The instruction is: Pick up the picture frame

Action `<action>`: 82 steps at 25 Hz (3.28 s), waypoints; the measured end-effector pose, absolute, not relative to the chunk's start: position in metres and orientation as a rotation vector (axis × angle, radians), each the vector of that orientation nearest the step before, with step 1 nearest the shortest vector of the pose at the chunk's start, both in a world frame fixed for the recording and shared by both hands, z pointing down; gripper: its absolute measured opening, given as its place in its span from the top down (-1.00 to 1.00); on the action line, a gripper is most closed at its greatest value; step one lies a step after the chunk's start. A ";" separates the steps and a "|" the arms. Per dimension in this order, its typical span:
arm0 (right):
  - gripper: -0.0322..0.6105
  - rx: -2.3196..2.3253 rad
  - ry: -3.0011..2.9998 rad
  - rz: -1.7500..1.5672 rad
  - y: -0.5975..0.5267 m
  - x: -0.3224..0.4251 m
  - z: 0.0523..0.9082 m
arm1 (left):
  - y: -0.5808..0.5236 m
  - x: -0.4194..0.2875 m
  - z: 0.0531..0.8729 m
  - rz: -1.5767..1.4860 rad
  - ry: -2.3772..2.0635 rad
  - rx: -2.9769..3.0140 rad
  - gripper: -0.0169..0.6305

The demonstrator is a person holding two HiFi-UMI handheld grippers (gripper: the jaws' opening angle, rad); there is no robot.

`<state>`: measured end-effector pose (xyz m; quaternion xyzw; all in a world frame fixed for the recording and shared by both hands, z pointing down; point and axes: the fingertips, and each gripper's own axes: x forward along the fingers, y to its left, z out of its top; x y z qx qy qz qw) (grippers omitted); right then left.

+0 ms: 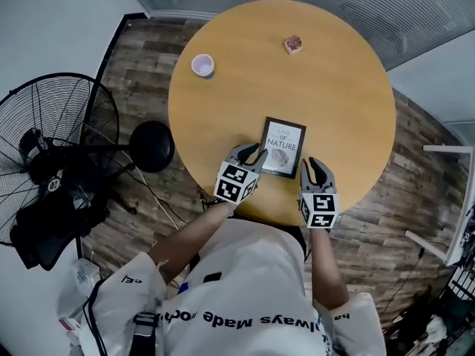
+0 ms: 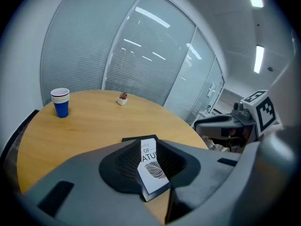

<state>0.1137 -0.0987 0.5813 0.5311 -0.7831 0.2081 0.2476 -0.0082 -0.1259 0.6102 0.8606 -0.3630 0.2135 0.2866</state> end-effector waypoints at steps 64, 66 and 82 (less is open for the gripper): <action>0.57 1.353 -1.938 0.867 -0.105 0.124 0.748 | -0.131 0.001 0.750 0.827 -0.905 2.090 0.64; 0.57 1.354 -1.932 0.873 -0.104 0.125 0.748 | -0.130 0.001 0.750 0.829 -0.905 2.087 0.64; 0.59 1.407 -1.913 0.882 -0.098 0.128 0.731 | -0.125 0.004 0.733 0.826 -0.892 2.115 0.64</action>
